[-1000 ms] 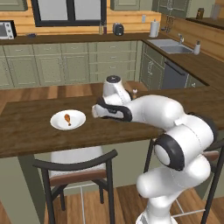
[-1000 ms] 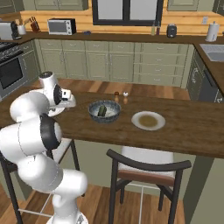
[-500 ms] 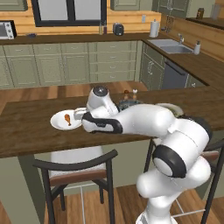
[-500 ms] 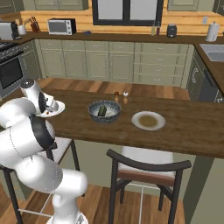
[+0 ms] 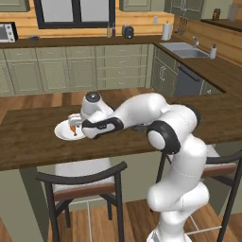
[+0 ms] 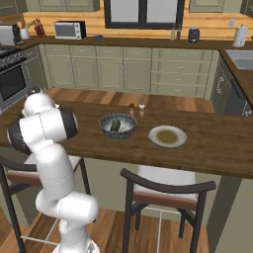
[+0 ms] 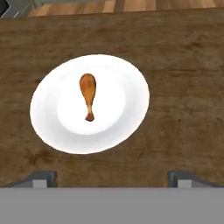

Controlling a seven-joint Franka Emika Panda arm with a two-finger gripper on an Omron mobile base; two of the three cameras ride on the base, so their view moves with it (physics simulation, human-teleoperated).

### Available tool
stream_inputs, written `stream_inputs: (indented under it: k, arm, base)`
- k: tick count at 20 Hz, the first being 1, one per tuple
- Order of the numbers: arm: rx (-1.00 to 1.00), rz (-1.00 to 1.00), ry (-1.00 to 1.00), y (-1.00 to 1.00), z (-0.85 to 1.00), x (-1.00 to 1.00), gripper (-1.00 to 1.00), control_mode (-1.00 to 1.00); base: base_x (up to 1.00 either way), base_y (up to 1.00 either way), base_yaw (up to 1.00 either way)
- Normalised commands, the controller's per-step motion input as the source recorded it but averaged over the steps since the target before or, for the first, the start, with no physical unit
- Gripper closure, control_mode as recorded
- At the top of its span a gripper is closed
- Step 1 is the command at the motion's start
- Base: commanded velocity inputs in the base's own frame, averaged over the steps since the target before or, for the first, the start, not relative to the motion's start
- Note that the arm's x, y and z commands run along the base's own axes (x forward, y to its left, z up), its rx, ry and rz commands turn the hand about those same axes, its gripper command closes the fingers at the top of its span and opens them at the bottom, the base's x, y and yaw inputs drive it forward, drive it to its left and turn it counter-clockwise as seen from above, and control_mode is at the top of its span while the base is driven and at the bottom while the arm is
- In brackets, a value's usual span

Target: Pick the chicken drumstick and cucumber from their plates and place them in the bowl. Then put the bowl in the fridge.

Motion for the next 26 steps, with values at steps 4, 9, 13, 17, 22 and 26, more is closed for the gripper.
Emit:
stream_inputs:
  k: [4,9,13,17,22,26]
  arm:
    - [0.00,0.00,0.00,0.42,-0.41,0.78,-1.00,-1.00]
    - [0.00,0.00,0.00,0.19,-0.26,0.69,-1.00,-1.00]
    - [-0.05,0.00,0.05,0.12,-0.13,0.59,-1.00,-1.00]
    - [-0.03,0.00,0.01,0.22,-0.19,0.42,-1.00,-1.00]
    - [0.00,0.00,0.03,0.00,-0.10,0.40,-1.00,-1.00]
    - [0.00,0.00,0.06,0.00,-0.27,0.29,-1.00,-1.00]
  base:
    - [0.00,0.00,0.00]
    - [0.00,0.00,0.00]
    - [0.00,0.00,0.00]
    - [0.00,0.00,0.00]
    - [0.00,0.00,0.00]
    - [0.00,0.00,0.00]
